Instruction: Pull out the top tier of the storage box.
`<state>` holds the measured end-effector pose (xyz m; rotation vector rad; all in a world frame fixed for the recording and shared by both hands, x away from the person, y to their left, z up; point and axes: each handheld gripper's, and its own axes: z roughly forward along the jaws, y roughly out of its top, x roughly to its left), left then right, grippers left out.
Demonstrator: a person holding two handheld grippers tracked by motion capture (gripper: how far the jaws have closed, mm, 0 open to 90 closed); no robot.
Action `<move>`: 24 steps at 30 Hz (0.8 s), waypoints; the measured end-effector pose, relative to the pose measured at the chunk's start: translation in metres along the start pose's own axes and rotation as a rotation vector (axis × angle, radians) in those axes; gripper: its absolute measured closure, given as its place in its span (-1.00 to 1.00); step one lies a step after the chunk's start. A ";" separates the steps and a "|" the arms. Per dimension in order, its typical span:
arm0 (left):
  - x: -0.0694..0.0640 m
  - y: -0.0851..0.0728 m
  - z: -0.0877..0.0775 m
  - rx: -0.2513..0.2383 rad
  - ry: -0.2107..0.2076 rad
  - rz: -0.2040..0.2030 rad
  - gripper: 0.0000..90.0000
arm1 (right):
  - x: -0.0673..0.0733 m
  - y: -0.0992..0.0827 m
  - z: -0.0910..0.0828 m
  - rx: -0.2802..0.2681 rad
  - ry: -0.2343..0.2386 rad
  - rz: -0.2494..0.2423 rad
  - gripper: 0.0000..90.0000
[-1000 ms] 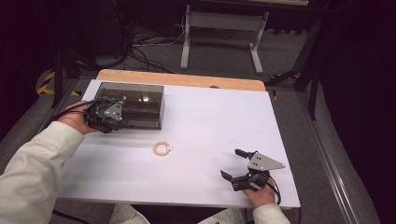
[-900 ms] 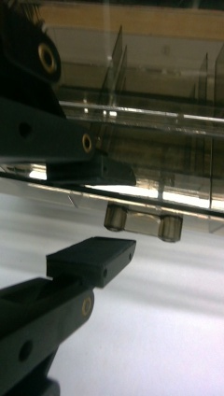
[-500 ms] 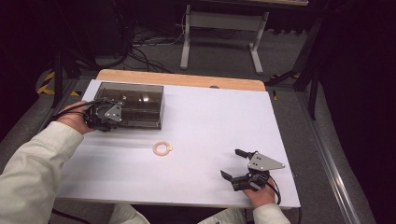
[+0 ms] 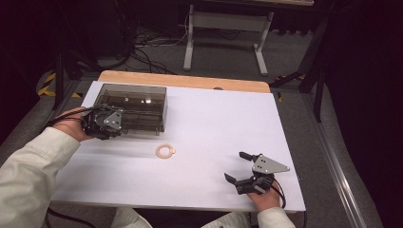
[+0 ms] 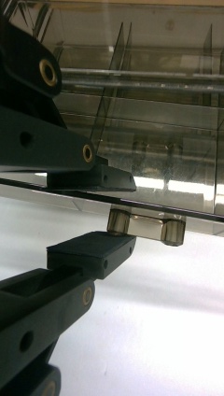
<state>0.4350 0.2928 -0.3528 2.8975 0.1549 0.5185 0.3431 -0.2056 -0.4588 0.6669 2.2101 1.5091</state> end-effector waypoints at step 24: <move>-0.010 0.000 -0.004 0.007 -0.034 0.007 0.57 | 0.000 0.000 0.000 -0.003 0.000 0.002 -0.88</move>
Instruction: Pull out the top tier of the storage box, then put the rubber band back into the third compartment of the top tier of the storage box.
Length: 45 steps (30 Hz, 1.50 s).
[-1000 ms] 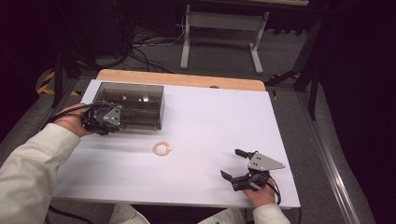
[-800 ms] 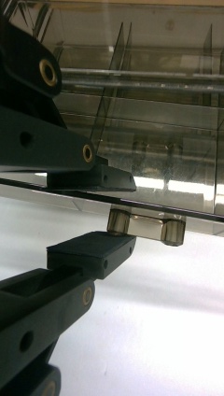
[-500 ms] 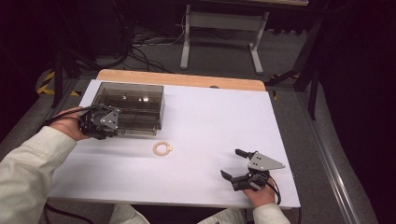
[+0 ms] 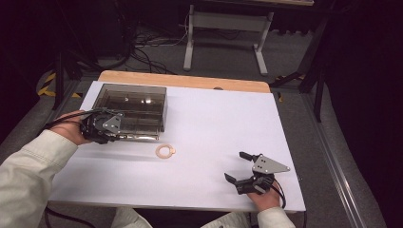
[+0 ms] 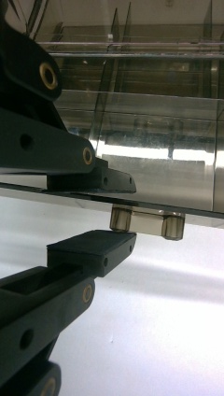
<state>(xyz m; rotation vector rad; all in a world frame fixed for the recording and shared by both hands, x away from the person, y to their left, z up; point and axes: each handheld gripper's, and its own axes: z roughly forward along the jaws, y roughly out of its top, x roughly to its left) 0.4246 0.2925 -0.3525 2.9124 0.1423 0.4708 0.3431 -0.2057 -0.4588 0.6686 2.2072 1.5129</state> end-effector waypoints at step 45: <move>-0.024 0.057 -0.032 -0.481 -0.055 -0.370 -0.44 | 0.001 0.000 0.000 0.000 0.003 -0.002 -0.88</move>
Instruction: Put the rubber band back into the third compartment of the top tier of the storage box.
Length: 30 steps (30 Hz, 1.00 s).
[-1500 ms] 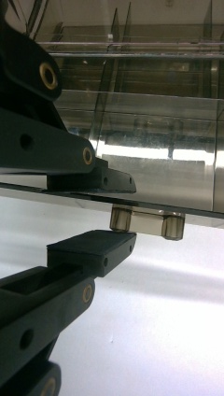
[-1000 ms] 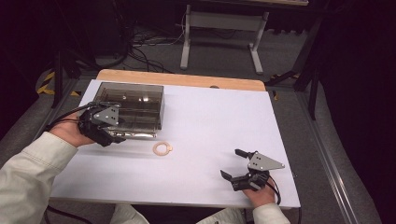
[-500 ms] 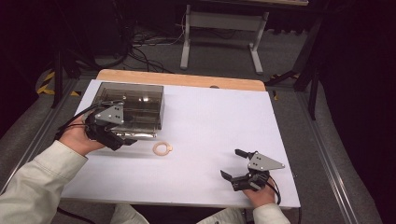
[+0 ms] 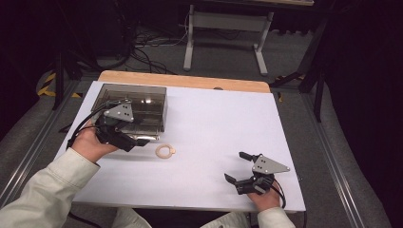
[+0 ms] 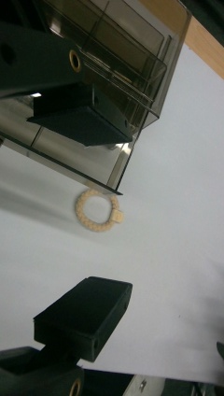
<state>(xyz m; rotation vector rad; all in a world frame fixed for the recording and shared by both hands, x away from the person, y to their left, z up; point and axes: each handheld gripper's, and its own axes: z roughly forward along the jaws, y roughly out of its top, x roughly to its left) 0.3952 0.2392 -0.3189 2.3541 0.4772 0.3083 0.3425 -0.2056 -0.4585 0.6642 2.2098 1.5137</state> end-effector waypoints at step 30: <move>-0.040 0.007 0.067 -0.035 -0.067 -0.041 -0.27 | 0.000 0.000 -0.001 -0.004 0.013 -0.004 -0.88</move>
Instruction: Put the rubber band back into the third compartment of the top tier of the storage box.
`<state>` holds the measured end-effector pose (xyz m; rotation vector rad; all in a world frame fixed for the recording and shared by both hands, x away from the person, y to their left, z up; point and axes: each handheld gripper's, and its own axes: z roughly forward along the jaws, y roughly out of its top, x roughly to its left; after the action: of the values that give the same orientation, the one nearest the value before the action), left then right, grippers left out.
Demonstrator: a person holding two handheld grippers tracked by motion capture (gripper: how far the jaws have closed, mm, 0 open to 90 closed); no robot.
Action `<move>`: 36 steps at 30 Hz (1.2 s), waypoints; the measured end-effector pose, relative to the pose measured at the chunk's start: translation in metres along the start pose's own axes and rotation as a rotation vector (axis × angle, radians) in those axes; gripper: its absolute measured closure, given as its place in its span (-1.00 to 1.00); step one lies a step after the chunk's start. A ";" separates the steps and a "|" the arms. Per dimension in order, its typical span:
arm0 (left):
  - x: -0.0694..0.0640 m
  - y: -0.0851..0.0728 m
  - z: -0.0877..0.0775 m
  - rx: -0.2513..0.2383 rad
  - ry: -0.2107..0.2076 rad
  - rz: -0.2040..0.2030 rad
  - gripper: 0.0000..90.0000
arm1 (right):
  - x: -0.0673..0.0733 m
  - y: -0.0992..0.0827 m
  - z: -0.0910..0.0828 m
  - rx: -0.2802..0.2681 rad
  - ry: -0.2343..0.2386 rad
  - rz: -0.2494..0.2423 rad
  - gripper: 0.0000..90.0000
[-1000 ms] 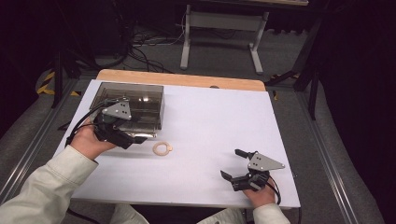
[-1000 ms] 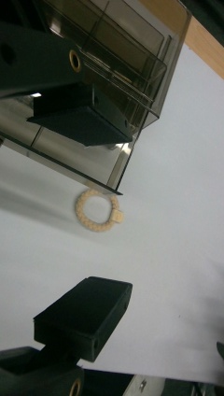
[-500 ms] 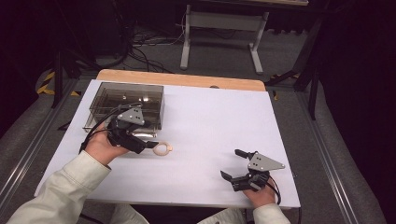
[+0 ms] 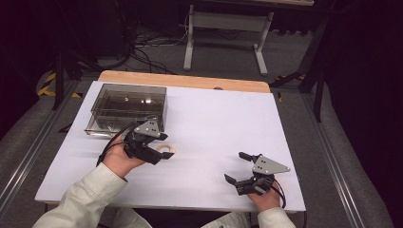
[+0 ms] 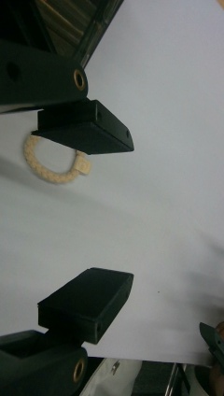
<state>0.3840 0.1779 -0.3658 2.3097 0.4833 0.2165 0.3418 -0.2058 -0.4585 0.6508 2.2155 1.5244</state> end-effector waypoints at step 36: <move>-0.010 -0.029 0.056 0.196 0.159 -0.023 -0.05 | 0.000 0.000 0.000 -0.004 0.017 0.007 -0.88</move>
<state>0.3833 0.1560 -0.4255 2.4878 0.6355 0.3570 0.3418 -0.2061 -0.4584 0.6473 2.2245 1.5419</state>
